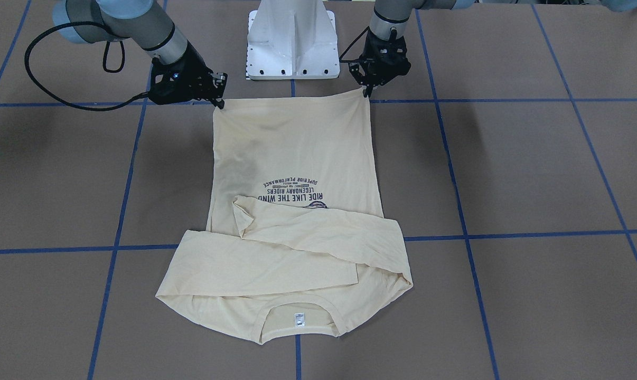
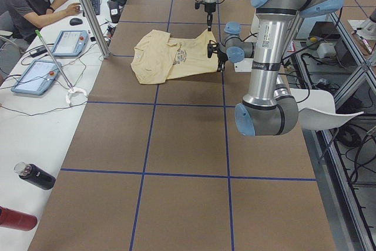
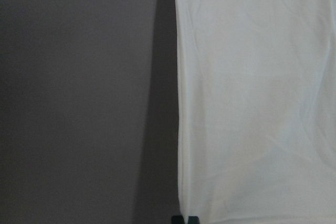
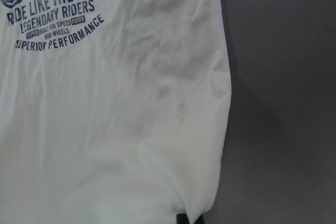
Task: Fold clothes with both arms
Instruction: 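Lift the hem with both grippers and carry it toward the collar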
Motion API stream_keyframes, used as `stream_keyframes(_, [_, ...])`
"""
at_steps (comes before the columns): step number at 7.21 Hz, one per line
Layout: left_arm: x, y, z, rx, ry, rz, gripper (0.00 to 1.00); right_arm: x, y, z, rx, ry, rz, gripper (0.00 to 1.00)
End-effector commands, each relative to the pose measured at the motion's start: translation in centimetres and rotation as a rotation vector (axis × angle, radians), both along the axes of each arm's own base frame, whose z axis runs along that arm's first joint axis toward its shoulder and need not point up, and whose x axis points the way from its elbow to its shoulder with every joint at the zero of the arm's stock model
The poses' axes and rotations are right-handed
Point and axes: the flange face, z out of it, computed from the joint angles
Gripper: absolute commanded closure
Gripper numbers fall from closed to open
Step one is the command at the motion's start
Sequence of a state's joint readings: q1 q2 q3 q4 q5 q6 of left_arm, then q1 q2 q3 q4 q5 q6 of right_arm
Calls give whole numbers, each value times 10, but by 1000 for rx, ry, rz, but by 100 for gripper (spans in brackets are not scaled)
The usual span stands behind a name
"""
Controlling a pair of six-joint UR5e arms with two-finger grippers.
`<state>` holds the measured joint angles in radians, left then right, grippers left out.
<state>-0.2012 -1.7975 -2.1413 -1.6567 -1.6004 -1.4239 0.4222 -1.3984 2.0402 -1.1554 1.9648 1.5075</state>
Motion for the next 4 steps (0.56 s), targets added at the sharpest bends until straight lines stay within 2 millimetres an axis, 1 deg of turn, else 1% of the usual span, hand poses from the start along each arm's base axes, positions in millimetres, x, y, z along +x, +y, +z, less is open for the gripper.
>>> stream_keyframes(1, [-7,1,3,30,-35,35,100,7,8,5,-21,5,-25,100])
stream_keyframes(2, [-8,2,0,30,-31,39,100,12,24,8,-43,3,-70,100])
stream_keyframes(3, [-8,9,-4,31,-27,52,100,18,44,8,-80,4,-88,100])
stream_keyframes(4, [-5,21,-4,25,-55,78,100,20,64,9,-89,5,-124,100])
